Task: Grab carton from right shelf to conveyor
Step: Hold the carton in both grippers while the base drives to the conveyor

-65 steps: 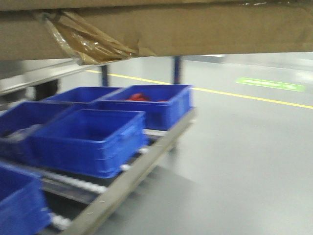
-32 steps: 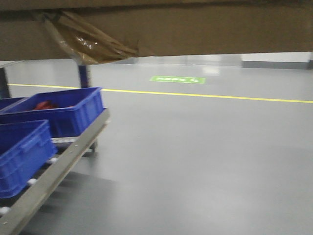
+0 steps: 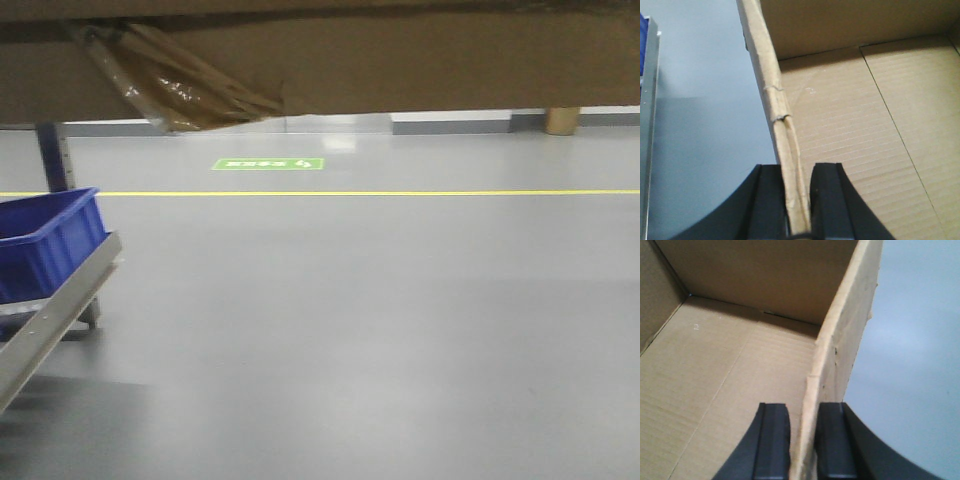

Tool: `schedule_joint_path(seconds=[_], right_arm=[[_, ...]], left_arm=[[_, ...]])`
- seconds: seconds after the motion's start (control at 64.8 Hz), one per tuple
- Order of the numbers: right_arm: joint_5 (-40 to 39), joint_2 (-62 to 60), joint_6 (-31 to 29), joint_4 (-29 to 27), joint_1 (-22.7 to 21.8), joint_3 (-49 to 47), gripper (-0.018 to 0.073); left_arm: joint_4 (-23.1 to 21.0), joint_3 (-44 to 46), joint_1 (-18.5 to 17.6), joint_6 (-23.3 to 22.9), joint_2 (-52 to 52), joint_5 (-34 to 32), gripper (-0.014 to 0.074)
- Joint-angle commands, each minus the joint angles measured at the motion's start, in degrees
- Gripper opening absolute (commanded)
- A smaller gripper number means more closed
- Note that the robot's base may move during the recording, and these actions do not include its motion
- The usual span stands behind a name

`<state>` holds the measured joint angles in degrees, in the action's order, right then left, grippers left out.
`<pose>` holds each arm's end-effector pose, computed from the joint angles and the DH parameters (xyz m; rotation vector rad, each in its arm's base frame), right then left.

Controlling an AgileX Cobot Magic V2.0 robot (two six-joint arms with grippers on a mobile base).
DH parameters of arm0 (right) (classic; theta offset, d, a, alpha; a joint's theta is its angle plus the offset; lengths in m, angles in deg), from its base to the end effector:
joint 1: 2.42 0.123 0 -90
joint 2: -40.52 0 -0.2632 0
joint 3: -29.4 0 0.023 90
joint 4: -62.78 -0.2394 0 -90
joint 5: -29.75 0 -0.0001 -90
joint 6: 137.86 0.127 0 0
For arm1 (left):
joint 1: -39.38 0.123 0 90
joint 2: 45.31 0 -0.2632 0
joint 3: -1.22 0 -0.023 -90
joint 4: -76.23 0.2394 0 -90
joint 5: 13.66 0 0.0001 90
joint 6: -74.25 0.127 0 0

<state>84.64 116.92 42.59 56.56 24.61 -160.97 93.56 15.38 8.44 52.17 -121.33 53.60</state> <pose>0.2231 0.1265 0.4323 -0.4778 2.0791 0.4159 0.2175 -0.0897 0.4361 0.1532 2.2049 -0.1359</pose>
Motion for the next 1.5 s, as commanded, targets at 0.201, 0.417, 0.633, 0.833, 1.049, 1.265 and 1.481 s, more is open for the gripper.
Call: schedule_joint_path(seconds=[0.201, 0.417, 0.633, 0.833, 1.049, 1.265, 1.481], right_arm=[[-2.9, -1.2, -1.9, -2.3, 0.5, -0.5, -0.0066], [-2.9, -1.2, -1.9, -2.3, 0.5, -0.5, -0.0066], [-2.9, -1.2, -1.9, -2.3, 0.5, -0.5, -0.0066], [-2.9, -1.2, -1.9, -2.3, 0.5, -0.5, -0.0066], [-2.9, -1.2, -1.9, -2.3, 0.5, -0.5, -0.0066], [-2.9, -1.2, -1.9, -2.3, 0.5, -0.5, -0.0066], [-2.9, -1.2, -1.9, -2.3, 0.5, -0.5, -0.0066]], left_arm=[[-0.4, 0.2, -0.3, 0.7, 0.3, -2.7, -0.0019], [-0.4, 0.2, -0.3, 0.7, 0.3, -2.7, -0.0019], [-0.4, 0.2, -0.3, 0.7, 0.3, -2.7, -0.0019], [-0.4, 0.2, -0.3, 0.7, 0.3, -2.7, -0.0019], [-0.4, 0.2, -0.3, 0.7, 0.3, -2.7, -0.0019], [-0.4, 0.2, -0.3, 0.7, 0.3, -2.8, -0.0019], [0.1, 0.2, -0.3, 0.7, 0.3, -2.8, -0.0019]])
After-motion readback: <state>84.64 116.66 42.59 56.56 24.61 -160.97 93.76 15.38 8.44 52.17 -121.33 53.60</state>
